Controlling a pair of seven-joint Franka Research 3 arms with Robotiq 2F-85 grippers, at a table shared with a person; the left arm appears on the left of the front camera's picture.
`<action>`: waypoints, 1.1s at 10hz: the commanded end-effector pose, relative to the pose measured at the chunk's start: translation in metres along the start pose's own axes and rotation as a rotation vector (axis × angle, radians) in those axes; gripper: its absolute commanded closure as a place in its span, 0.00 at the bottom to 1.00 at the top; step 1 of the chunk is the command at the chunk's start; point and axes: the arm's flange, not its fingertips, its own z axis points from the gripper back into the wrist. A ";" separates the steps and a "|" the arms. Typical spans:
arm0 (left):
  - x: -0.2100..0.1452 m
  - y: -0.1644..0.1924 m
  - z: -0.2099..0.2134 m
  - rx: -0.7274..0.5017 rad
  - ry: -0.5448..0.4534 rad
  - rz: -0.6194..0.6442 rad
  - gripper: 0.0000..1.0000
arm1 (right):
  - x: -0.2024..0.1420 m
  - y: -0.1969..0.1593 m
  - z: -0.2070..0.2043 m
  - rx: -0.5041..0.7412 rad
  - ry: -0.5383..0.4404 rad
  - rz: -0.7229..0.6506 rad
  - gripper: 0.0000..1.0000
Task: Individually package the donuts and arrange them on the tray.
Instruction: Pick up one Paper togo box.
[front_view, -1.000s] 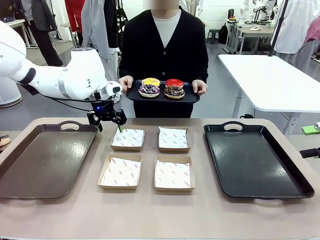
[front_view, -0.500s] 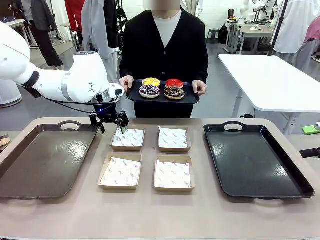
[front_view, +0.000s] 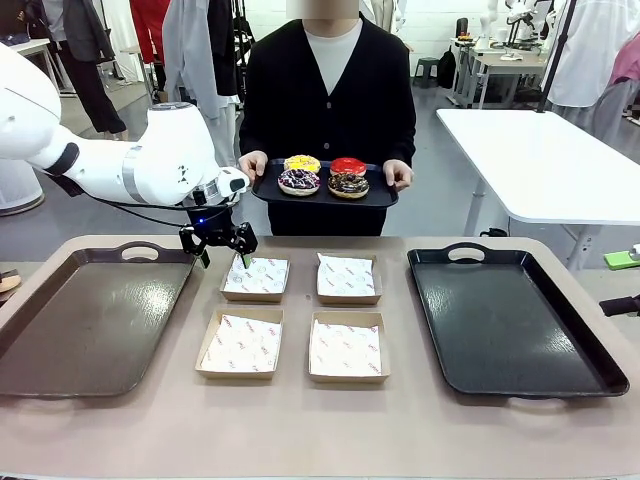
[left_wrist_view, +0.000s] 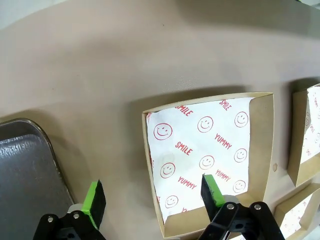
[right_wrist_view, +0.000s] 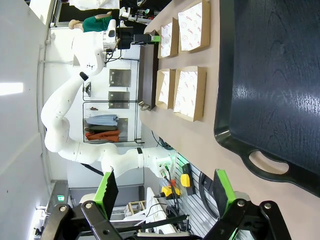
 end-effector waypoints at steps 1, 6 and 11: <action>0.000 0.000 0.000 0.000 0.000 0.000 0.00 | 0.002 0.002 0.001 0.015 -0.006 -0.001 0.00; 0.015 -0.015 -0.009 0.105 0.052 0.005 0.00 | 0.002 0.002 0.001 0.015 -0.006 -0.001 0.00; 0.018 -0.014 -0.013 0.111 0.040 0.034 1.00 | 0.002 0.002 0.001 0.015 -0.006 -0.001 0.00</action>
